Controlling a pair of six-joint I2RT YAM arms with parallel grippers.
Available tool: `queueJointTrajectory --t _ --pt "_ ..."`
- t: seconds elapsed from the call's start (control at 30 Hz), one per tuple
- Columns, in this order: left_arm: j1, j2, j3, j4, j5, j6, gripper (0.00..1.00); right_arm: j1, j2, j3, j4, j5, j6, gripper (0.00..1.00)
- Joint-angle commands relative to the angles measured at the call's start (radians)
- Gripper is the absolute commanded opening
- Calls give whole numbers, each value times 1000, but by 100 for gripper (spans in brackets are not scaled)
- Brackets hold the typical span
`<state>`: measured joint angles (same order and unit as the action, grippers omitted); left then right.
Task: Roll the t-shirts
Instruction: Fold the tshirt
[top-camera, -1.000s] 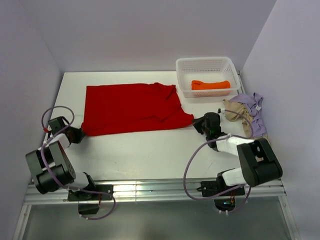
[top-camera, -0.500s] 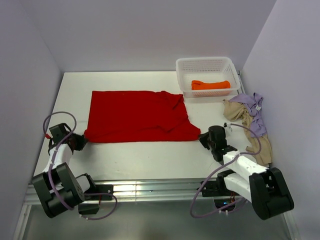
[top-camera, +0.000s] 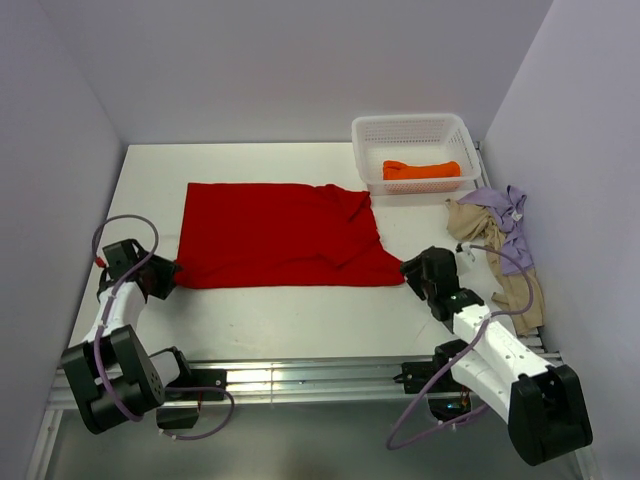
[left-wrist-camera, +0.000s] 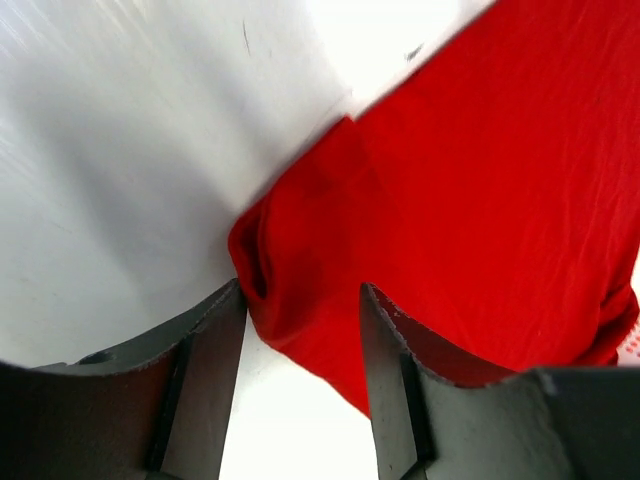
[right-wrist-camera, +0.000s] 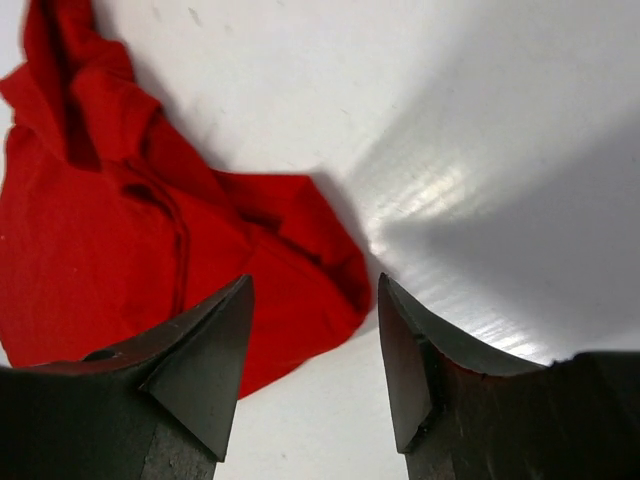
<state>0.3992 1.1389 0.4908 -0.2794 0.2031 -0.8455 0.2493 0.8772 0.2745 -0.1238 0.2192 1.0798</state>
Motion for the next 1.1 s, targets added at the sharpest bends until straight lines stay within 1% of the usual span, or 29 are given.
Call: queueJointTrajectory --t 0.0,0.03,0.1,0.2,0.23,0.27,0.33,0.37,0.43,0.47,0.5,0.57,0.6,0.63,0.67,0.7,0.77,0.8,0.87,0.97,1.07 --pt "-3 -24 54 -27 -71 29 53 5 -38 95 -72 62 -83 60" --pt "-2 -39 57 -33 -117 23 53 5 -44 103 -85 66 -92 60" --pt "-2 -53 54 -35 -142 11 53 7 -61 118 -88 56 -113 60" --pt "-3 -67 48 -20 -145 6 52 14 -92 92 4 -39 -144 60" --pt "-2 -67 52 -24 -151 8 52 21 -92 85 71 -69 -147 60" --pt "-2 -67 66 -35 -180 10 51 27 -80 78 100 -102 -156 59" --pt "-2 -74 81 -82 -232 0 49 57 -44 101 121 -139 -152 58" --pt "-2 -82 91 -87 -264 -3 49 73 10 115 147 -149 -161 57" --pt "-2 -96 97 -87 -269 3 50 123 81 172 157 -165 -167 57" --pt "-2 -100 104 -83 -262 5 50 137 154 189 168 -179 -164 56" --pt "-2 -103 104 -66 -208 13 50 149 190 219 177 -188 -161 56" --pt "-3 -117 80 38 -77 49 51 182 285 239 217 -214 -141 55" --pt "-2 -126 57 104 106 63 52 192 311 255 236 -215 -133 54" --pt "-5 -155 31 238 198 60 60 203 334 262 265 -215 -115 54" --pt "-6 -172 -13 270 237 51 83 221 373 265 279 -215 -107 54" --pt "-11 -189 -24 299 249 43 98 231 391 276 294 -213 -101 53" --pt "-46 -223 -9 283 210 59 99 257 446 291 322 -215 -80 53" --pt "-78 -228 0 243 159 68 100 265 463 310 326 -215 -75 53" --pt "-105 -231 31 209 139 89 99 284 514 330 328 -198 -61 53" --pt "-120 -211 60 187 128 102 99 318 575 353 354 -192 -32 53" --pt "-120 -183 57 204 160 89 99 341 624 371 368 -179 -6 52"
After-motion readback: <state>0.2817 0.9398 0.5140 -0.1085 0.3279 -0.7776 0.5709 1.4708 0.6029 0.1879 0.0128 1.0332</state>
